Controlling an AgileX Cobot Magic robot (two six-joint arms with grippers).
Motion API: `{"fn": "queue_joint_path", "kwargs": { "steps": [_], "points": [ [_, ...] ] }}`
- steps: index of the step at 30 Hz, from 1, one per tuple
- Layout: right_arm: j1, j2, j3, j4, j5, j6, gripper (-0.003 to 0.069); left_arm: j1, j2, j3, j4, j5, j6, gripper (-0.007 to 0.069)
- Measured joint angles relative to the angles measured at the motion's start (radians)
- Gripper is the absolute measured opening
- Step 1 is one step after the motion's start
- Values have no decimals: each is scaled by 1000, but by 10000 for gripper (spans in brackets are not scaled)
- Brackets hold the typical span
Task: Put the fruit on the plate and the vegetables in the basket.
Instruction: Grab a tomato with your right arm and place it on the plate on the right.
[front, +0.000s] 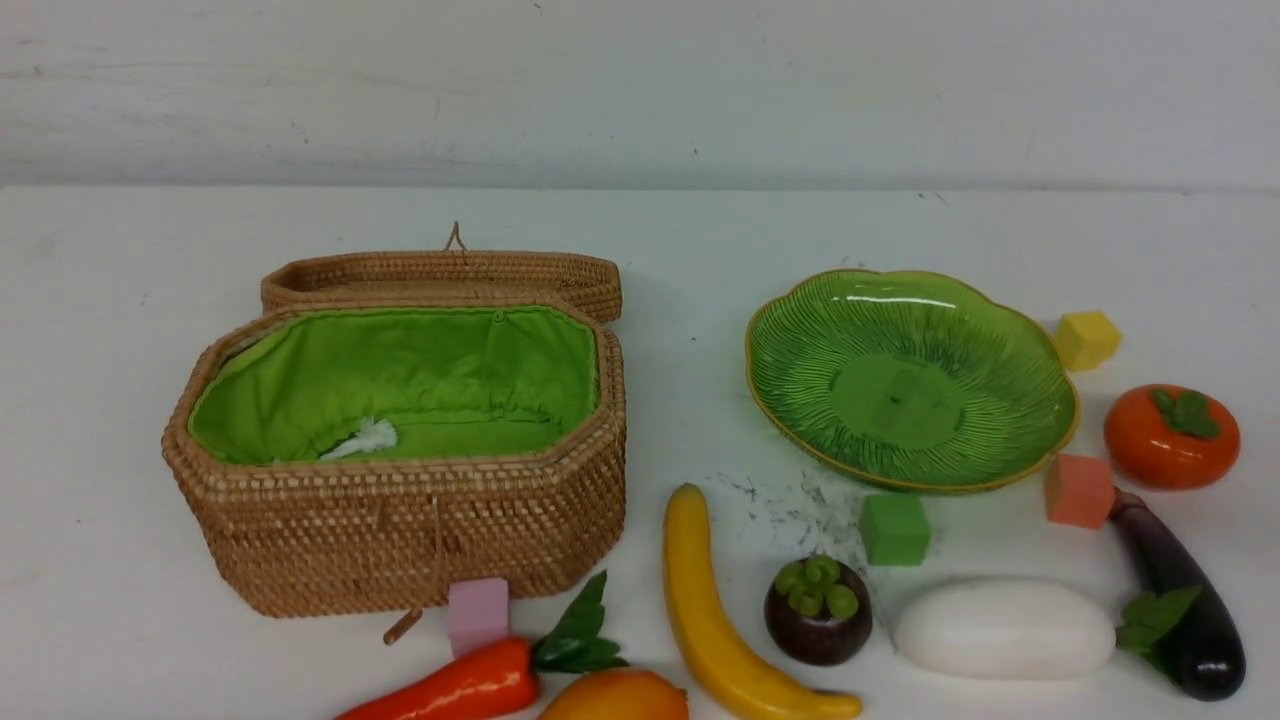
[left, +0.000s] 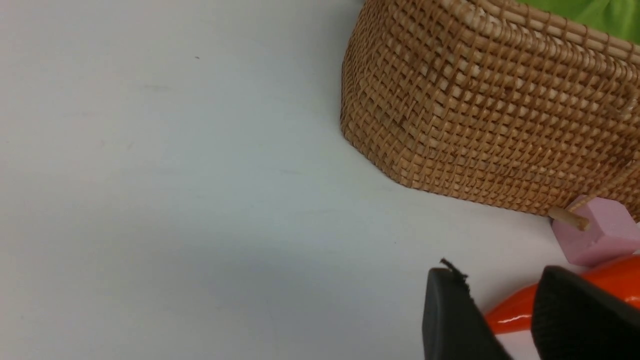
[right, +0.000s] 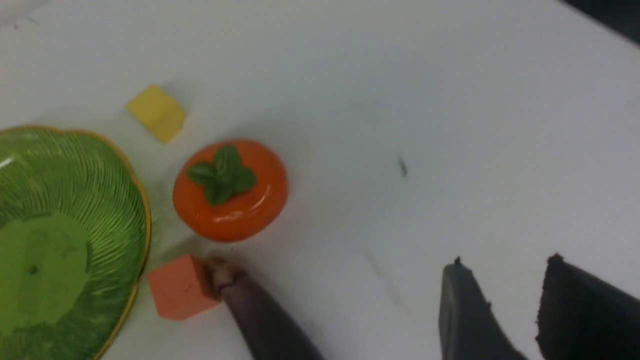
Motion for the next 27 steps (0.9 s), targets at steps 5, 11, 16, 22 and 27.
{"fn": "queue_joint_path", "kwargs": {
  "steps": [5, 11, 16, 22, 27],
  "points": [
    [-32, 213, -149, 300, 28, -190, 253, 0, 0, 0, 0, 0, 0, 239],
    [-195, 473, -356, 717, 97, -494, 367, 0, 0, 0, 0, 0, 0, 239],
    [-292, 587, -389, 933, 118, -732, 500, 0, 0, 0, 0, 0, 0, 239],
    [-288, 730, -390, 996, 50, -874, 585, 0, 0, 0, 0, 0, 0, 239],
    [-260, 814, -394, 996, -23, -901, 587, 0, 0, 0, 0, 0, 0, 239]
  ]
}}
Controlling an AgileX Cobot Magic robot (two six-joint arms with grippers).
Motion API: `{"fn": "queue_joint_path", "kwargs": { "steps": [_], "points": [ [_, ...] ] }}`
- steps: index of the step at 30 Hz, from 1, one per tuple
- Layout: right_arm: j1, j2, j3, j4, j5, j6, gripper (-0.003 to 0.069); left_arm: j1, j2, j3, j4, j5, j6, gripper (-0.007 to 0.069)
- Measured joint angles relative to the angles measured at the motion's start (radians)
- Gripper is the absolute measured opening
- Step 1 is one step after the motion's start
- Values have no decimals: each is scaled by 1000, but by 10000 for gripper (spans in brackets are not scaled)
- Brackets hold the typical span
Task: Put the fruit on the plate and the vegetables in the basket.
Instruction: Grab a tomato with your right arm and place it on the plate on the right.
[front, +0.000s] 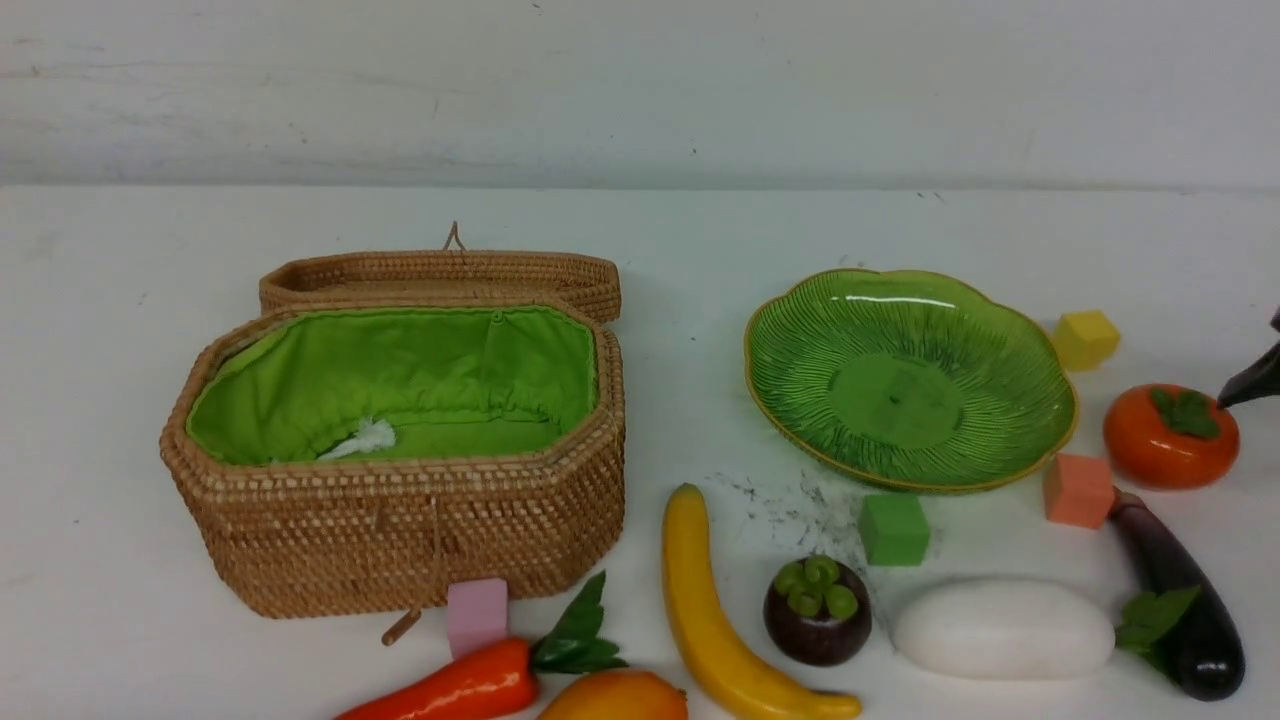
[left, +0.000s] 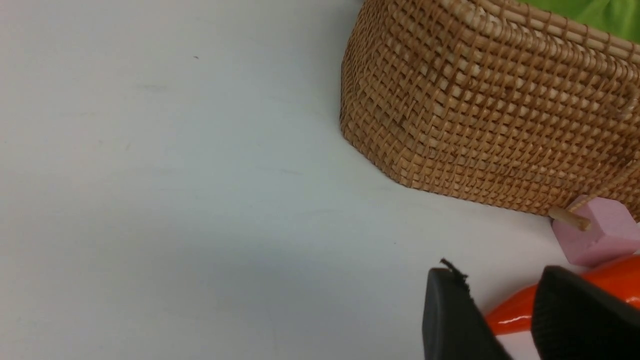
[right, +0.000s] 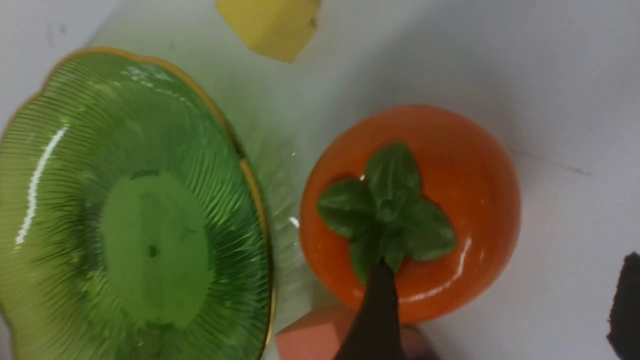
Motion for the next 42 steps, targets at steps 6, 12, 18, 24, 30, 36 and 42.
{"fn": "queue_joint_path", "kwargs": {
  "steps": [6, 12, 18, 24, 30, 36, 42],
  "points": [
    [5, 71, -5, 67, -61, -59, 587, 0, 0, 0, 0, 0, 0, 239],
    [5, 131, -6, 189, -91, -173, 587, 0, 0, 0, 0, 0, 0, 239],
    [5, 172, -13, 378, -68, -343, 581, 0, 0, 0, 0, 0, 0, 239],
    [5, 168, -13, 433, -34, -460, 449, 0, 0, 0, 0, 0, 0, 239],
    [-3, 109, -40, 435, -38, -425, 451, 0, 0, 0, 0, 0, 0, 239],
    [5, 4, -179, 470, -42, -373, 451, 0, 0, 0, 0, 0, 0, 239],
    [193, 57, -254, 554, -29, -420, 451, 0, 0, 0, 0, 0, 0, 239]
  ]
}}
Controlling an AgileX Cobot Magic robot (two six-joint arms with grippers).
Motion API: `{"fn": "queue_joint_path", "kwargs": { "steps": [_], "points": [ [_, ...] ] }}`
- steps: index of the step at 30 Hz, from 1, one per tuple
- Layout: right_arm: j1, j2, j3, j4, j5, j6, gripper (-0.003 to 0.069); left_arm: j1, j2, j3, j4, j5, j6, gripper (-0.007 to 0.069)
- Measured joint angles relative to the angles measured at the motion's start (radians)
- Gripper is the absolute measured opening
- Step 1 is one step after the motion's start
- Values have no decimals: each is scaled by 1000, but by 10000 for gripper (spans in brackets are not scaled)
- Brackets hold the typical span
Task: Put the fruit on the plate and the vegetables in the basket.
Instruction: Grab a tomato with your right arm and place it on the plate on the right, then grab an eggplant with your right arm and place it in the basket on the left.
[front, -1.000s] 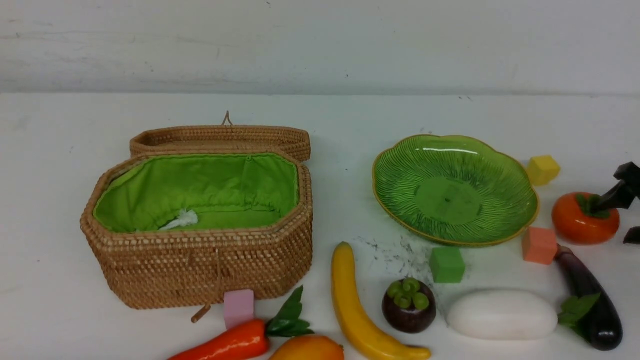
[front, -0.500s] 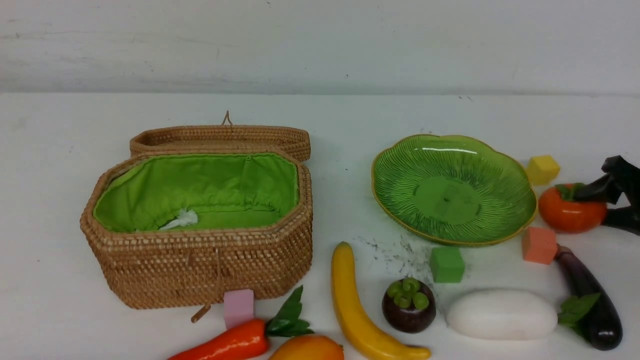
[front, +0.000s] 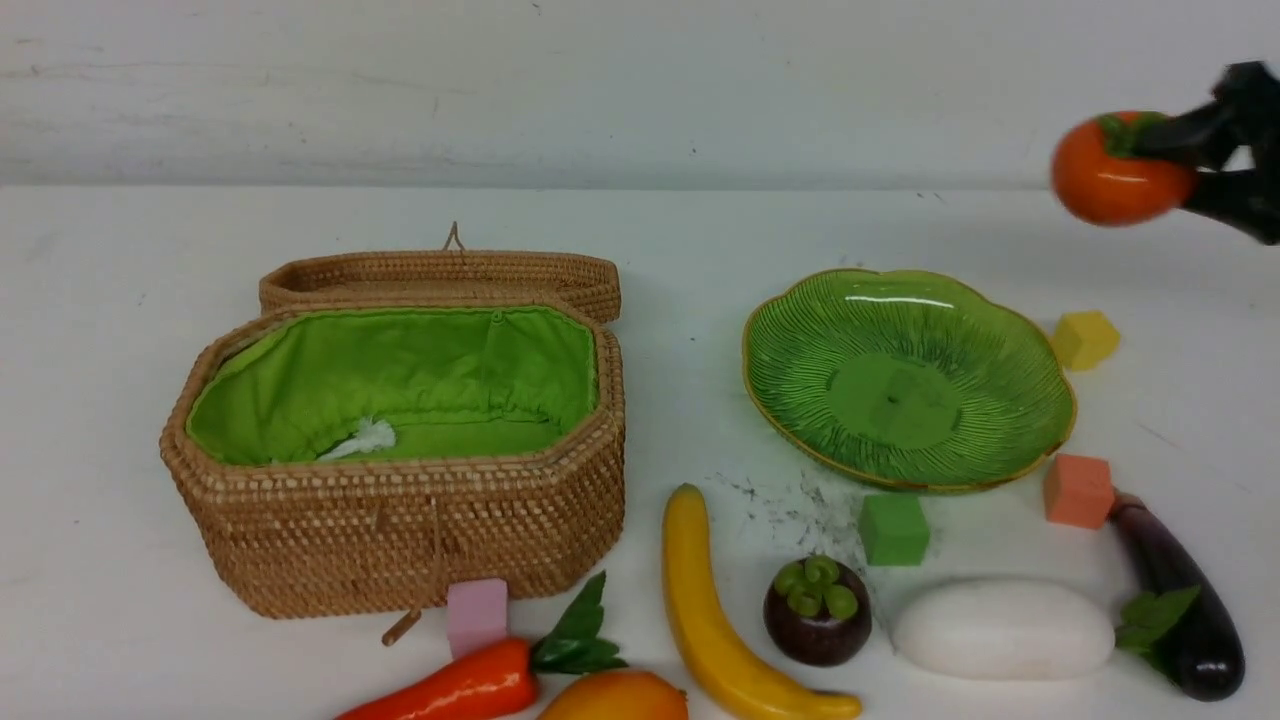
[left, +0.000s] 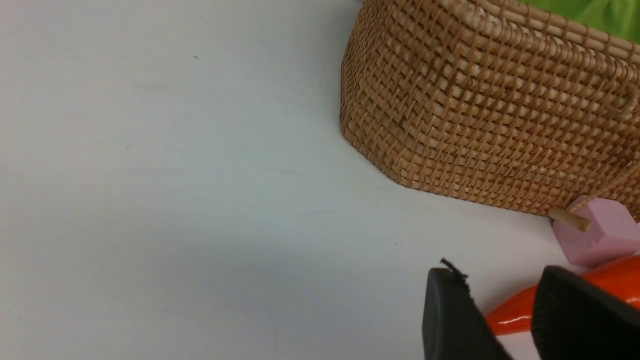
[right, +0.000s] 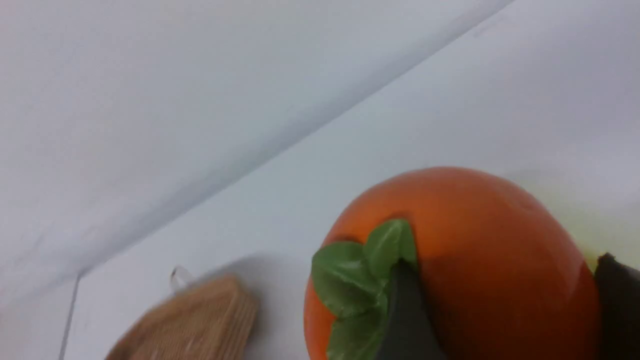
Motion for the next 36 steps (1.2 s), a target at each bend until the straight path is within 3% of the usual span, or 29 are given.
{"fn": "queue_joint_path", "kwargs": {
  "steps": [5, 10, 19, 22, 25, 31, 34, 36],
  "points": [
    [153, 171, -46, 14, -49, -108, 451, 0, 0, 0, 0, 0, 0, 239],
    [184, 302, -101, 13, -62, -128, 451, 0, 0, 0, 0, 0, 0, 239],
    [181, 314, -118, -19, -91, -143, 470, 0, 0, 0, 0, 0, 0, 239],
    [181, 314, -118, -29, -93, -143, 591, 0, 0, 0, 0, 0, 0, 239],
    [175, 313, -118, -40, -82, -144, 667, 0, 0, 0, 0, 0, 0, 239],
    [127, 283, -119, -82, 16, -116, 664, 0, 0, 0, 0, 0, 0, 239],
    [76, 221, -119, -171, 93, -57, 647, 0, 0, 0, 0, 0, 0, 239],
    [28, 124, -119, -317, 162, -35, 640, -1, 0, 0, 0, 0, 0, 239]
  ]
}}
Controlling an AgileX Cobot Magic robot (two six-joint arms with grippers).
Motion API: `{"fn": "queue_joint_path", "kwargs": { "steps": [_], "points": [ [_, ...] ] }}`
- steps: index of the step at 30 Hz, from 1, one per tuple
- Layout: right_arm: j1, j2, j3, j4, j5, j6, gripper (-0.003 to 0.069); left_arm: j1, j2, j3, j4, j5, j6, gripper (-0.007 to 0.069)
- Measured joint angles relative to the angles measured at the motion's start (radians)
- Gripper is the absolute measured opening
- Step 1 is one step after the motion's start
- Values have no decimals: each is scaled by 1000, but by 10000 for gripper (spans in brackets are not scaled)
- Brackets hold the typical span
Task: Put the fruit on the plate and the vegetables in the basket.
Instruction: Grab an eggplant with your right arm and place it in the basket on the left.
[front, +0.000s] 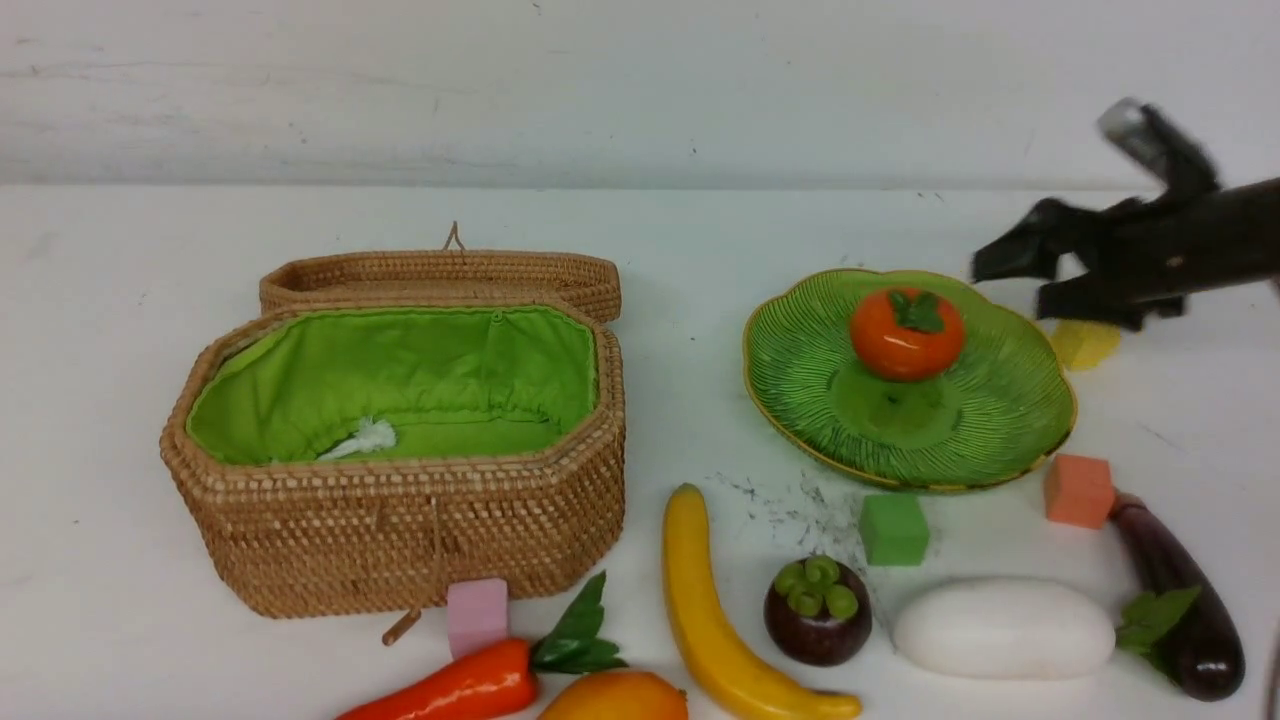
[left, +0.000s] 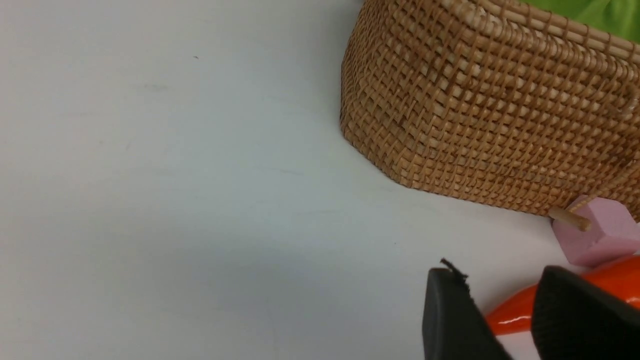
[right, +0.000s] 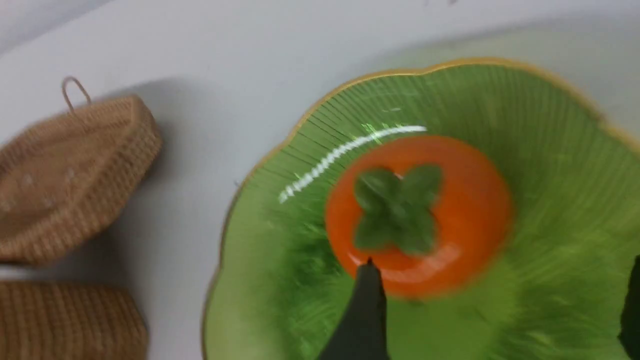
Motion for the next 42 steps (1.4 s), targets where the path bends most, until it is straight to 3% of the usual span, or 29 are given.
{"fn": "queue_joint_path", "kwargs": {
  "steps": [5, 11, 17, 20, 23, 30, 32, 36, 42],
  "points": [
    [-44, -217, 23, -240, 92, 119, 634, 0, 0, 0, 0, 0, 0, 239],
    [0, -387, 154, -510, 155, 328, 617, 0, 0, 0, 0, 0, 0, 239],
    [62, -409, 349, -638, 147, 428, 590, 0, 0, 0, 0, 0, 0, 239],
    [73, -409, 462, -699, 69, 474, 587, 0, 0, 0, 0, 0, 0, 239],
    [71, -409, 595, -802, -114, 520, 585, 0, 0, 0, 0, 0, 0, 239],
    [65, -351, 696, -790, -362, 535, 547, 0, 0, 0, 0, 0, 0, 239],
    [65, -326, 697, -770, -376, 535, 521, 0, 0, 0, 0, 0, 0, 239],
    [64, -258, 697, -758, -374, 536, 388, 0, 0, 0, 0, 0, 0, 239],
    [64, -283, 698, -770, -343, 538, 377, 0, 0, 0, 0, 0, 0, 239]
  ]
}}
